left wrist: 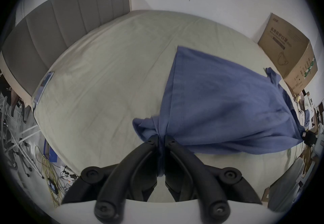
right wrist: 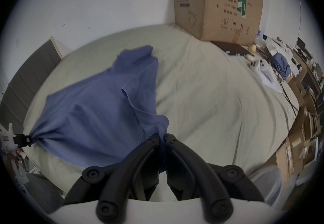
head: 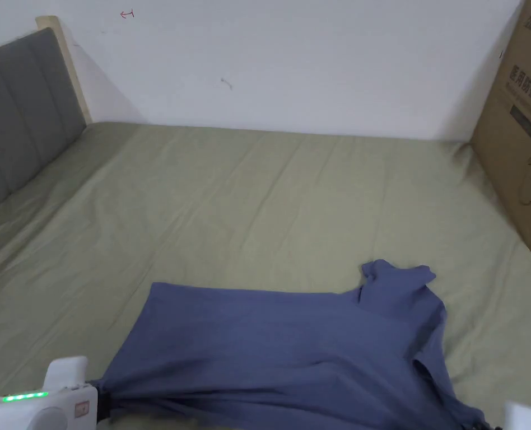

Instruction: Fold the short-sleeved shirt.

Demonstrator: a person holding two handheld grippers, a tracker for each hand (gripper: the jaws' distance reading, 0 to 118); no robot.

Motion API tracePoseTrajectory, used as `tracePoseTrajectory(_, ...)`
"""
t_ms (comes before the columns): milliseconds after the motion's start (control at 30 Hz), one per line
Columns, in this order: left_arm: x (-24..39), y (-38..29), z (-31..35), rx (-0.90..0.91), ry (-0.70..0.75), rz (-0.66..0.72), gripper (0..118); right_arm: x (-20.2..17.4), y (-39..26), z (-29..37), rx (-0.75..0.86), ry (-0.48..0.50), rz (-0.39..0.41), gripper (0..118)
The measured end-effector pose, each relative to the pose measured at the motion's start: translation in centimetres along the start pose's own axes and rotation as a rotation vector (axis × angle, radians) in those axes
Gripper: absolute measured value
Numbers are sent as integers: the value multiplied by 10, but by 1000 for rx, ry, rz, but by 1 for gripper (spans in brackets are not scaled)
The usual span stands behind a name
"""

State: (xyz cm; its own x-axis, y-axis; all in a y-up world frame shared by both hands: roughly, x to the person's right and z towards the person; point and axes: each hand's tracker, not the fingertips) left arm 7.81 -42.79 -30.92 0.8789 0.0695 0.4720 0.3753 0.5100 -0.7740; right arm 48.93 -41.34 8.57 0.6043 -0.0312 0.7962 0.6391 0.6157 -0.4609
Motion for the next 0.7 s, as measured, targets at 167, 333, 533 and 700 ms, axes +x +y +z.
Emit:
tracePoseTrajectory(167,-2,-11,-11,-36,12,11,5,1,-19,-27,-134,-19,-11,6)
tracePoseTrajectory(333,-1,-6,-9,-40,22,-6,7,-1,-18,-28,-143,-22,-1,6)
tracePoseTrajectory(533,6,20,32,60,-57,50,92,-3,27,15,18,63,-16,84)
tracePoseTrajectory(700,43,66,95,309,-106,-8,92,-22,85,70,306,120,-14,102)
